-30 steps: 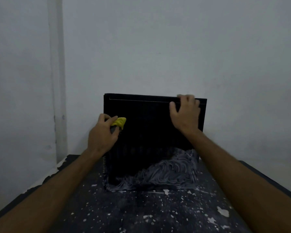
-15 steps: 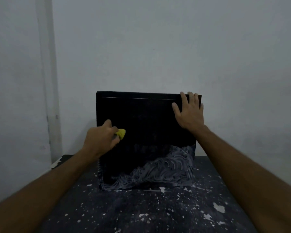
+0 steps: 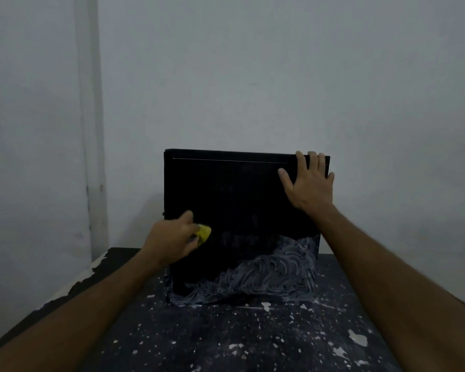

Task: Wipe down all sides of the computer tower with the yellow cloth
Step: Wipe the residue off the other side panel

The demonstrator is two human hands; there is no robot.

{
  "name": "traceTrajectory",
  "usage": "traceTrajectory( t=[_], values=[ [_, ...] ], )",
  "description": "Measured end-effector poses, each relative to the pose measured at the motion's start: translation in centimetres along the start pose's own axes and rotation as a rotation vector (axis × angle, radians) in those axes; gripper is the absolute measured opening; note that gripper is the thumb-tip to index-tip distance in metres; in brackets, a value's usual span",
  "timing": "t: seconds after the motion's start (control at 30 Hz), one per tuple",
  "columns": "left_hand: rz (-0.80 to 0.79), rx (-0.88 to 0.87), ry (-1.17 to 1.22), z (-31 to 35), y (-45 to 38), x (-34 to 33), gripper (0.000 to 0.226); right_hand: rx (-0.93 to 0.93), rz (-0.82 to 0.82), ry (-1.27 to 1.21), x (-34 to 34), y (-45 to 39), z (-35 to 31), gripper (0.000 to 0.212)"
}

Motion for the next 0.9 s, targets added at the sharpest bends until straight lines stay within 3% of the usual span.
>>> traceTrajectory(
  t=[0.07,0.17,0.2,0.3,0.33,0.47,0.6,0.73,0.77,0.87,0.9],
  values=[
    [0.007,-0.012,0.005,-0.7,0.5,0.1,0.041,-0.004,-0.009,0.012,-0.2,0.1,-0.1,0.077],
    [0.196,0.249,0.177,-4.5,1.4,3.1,0.030,-0.007,-0.013,0.007,-0.2,0.1,-0.1,0.078],
    [0.197,0.261,0.185,-4.7,1.4,3.2,0.028,-0.008,-0.009,0.007,-0.2,0.1,-0.2,0.078],
    [0.037,-0.015,0.030,-2.0,1.2,0.8,0.040,-0.005,-0.013,-0.002,-0.3,0.3,-0.3,0.079],
    [0.037,-0.037,0.029,-2.2,1.4,0.8,0.042,-0.003,-0.015,-0.006,-0.3,0.3,-0.3,0.079],
    [0.239,0.253,0.219,-6.2,2.6,3.4,0.031,-0.003,-0.018,-0.012,-0.2,0.3,-0.1,0.079],
    [0.090,-0.050,0.032,-3.3,2.4,1.4,0.041,0.000,-0.017,-0.027,-0.3,0.4,-0.3,0.080],
    [0.216,0.179,0.181,-6.9,3.0,3.1,0.032,0.003,-0.021,-0.021,-0.3,0.3,-0.2,0.080],
    [0.197,0.145,0.166,-6.5,3.0,2.8,0.031,0.002,-0.023,-0.019,-0.3,0.3,-0.1,0.081],
    [0.025,-0.168,-0.002,-3.5,3.3,0.1,0.031,0.000,-0.027,-0.012,-0.4,0.3,-0.1,0.081],
    [-0.004,-0.169,-0.006,-3.8,3.3,0.0,0.031,0.002,-0.027,-0.011,-0.3,0.2,-0.2,0.081]
  ],
)
Point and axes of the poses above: each hand's wrist, its own y-axis away from the middle knuckle, its own x-axis out of the back of the hand, z = x × y, the point moved 9 cm from there along -y, towards the middle knuckle, and after that the axes turned 11 degrees about -z, right-handed, at the moved point
